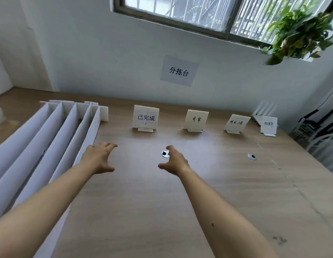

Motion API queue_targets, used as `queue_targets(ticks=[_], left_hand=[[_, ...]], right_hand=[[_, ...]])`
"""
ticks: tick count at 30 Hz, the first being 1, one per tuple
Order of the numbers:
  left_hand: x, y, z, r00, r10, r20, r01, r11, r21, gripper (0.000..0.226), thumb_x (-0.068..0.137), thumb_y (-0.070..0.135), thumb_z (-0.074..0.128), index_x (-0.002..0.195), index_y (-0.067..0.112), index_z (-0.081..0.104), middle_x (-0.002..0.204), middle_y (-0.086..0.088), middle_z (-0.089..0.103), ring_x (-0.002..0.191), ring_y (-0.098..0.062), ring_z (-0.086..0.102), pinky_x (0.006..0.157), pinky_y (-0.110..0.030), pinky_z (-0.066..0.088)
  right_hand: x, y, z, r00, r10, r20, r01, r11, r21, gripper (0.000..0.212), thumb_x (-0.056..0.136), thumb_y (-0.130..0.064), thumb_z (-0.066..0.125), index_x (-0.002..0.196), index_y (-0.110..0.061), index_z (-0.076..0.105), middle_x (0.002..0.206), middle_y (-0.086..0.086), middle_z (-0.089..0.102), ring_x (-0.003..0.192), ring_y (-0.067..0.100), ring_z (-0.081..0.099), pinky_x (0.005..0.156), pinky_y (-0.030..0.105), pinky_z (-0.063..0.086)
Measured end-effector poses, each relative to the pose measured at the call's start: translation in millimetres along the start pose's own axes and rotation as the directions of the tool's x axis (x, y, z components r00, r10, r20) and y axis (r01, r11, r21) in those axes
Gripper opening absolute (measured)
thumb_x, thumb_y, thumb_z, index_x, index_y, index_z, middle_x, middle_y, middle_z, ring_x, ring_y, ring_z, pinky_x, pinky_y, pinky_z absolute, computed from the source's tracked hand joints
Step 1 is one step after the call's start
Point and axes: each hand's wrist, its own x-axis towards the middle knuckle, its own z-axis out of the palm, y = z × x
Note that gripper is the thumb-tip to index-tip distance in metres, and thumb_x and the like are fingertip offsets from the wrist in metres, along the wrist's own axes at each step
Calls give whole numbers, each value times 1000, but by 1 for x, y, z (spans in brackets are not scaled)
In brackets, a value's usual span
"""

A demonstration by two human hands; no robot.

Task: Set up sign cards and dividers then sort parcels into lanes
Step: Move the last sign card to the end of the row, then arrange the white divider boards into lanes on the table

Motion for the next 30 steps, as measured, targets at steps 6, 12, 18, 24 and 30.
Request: queue_targets(ticks=[6,12,18,24,30], left_hand=[[-87,-8,-11,990,-136,-43,136,991,-13,92,73,55,67,148,25,22,149,4,33,134,-16,38,106,-33,33],[-167,-22,-22,969,-231,-83,240,963,121,89,70,58,67,144,25,30,144,5,40,130,-16,41,103,-32,36],[-221,-60,-29,951,-298,-85,304,950,69,85,72,50,71,142,22,32,145,2,38,129,-19,41,100,-32,41],[-247,-97,-21,963,-265,-39,264,964,-30,86,74,47,70,145,23,28,145,0,36,130,-21,39,99,-35,42],[-262,-116,14,982,-182,41,186,974,-133,75,79,39,68,144,27,32,146,2,32,130,-20,37,98,-36,45]], right_hand=[[-62,-10,5,983,-154,-101,155,988,2,64,82,-29,67,138,-20,39,138,-1,45,126,22,41,95,37,41],[-110,-43,22,938,-298,-177,283,953,-110,53,83,-29,64,132,-18,47,139,-2,42,119,25,45,92,37,42],[-150,-89,47,908,-400,-123,377,910,-171,51,86,-31,60,133,-20,46,137,0,46,121,25,44,92,37,38],[-173,-126,75,913,-394,-105,376,914,-155,47,87,-30,59,131,-21,48,137,1,45,120,25,45,93,36,38],[-189,-156,118,959,-282,-40,283,958,41,47,86,-24,61,131,-20,48,133,6,47,115,24,50,90,36,47]])
